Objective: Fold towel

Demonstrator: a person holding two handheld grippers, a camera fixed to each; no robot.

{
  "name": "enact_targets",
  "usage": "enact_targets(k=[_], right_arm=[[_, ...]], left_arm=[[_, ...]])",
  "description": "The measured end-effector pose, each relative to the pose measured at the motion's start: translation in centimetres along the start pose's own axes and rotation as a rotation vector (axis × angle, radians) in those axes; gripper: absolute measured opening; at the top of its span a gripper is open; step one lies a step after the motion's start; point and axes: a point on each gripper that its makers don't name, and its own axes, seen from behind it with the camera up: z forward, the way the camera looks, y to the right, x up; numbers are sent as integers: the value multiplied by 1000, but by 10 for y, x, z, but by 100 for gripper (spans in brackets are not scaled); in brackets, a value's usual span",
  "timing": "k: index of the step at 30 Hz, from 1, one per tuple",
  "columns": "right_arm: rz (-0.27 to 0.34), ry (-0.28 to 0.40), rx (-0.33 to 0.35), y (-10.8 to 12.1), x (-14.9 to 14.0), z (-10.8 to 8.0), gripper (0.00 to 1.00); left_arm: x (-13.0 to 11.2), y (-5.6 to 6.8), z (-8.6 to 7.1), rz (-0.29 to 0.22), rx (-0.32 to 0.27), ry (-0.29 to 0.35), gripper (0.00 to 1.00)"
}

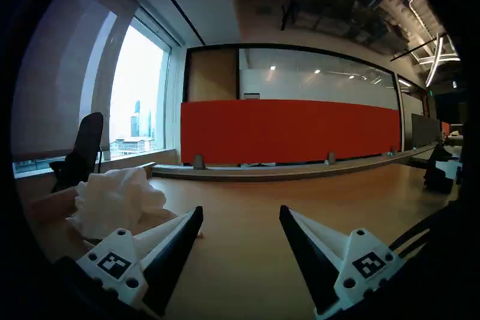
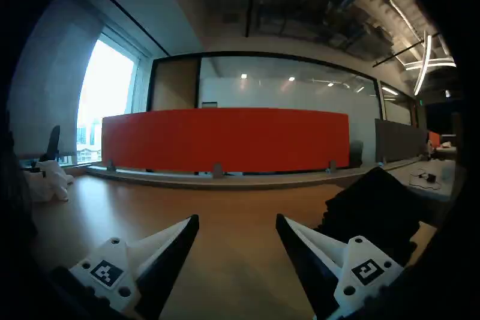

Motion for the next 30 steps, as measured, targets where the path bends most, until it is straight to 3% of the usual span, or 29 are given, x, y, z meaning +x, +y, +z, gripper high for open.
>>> enact_targets(k=[30], right_arm=[[0, -1, 0, -1, 1, -1, 99]], left_arm=[[-2, 0, 2, -6, 0, 0, 94]])
